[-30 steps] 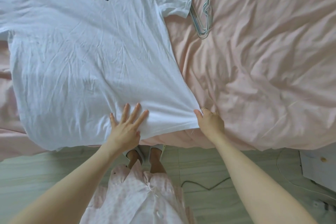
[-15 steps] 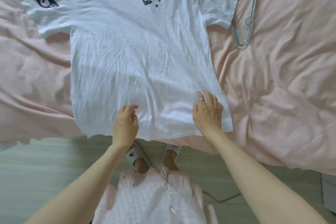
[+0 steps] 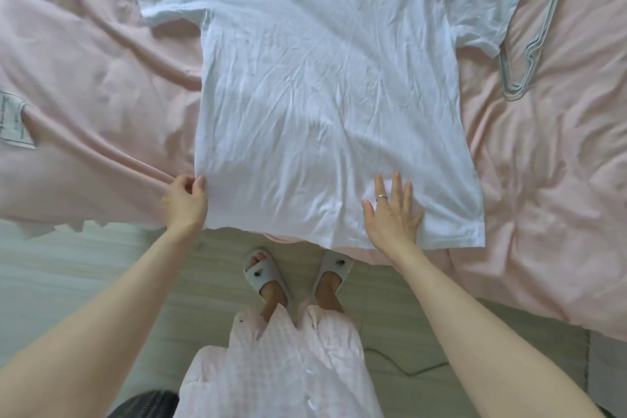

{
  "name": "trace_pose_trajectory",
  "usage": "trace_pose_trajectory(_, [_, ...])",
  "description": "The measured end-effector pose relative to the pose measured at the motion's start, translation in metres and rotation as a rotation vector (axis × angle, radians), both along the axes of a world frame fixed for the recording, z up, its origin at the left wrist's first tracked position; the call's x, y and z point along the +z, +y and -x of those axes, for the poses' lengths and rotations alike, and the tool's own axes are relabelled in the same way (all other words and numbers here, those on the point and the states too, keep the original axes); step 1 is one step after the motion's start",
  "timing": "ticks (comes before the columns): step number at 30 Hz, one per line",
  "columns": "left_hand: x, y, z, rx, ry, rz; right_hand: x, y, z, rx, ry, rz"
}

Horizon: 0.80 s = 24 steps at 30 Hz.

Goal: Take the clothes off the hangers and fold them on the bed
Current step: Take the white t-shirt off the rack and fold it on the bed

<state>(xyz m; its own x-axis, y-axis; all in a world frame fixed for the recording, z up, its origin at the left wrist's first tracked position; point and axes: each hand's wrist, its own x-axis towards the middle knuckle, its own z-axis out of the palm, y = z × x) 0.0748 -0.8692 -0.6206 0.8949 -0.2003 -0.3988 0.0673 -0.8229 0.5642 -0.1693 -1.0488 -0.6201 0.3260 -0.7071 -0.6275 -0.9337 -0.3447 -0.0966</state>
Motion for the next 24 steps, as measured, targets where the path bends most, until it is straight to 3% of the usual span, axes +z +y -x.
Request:
trace_pose_trajectory(7, [0.013, 0.016, -0.003, 0.073, -0.118, 0.087, 0.001, 0.003, 0.000, -0.103, 0.020, -0.055])
trace_pose_trajectory(15, [0.003, 0.033, 0.001, -0.021, -0.056, -0.081, 0.000, 0.008, 0.016, -0.185, 0.046, -0.136])
trace_pose_trajectory(18, [0.002, 0.035, 0.008, -0.040, 0.040, 0.032, -0.002, 0.012, 0.019, -0.198, 0.037, -0.143])
trace_pose_trajectory(21, [-0.001, 0.043, 0.012, -0.227, 0.199, 0.077, 0.000, 0.016, 0.020, -0.212, 0.044, -0.155])
trace_pose_trajectory(24, [-0.011, 0.052, 0.013, -0.369, 0.327, -0.087, 0.005, 0.018, 0.017, -0.211, 0.092, -0.182])
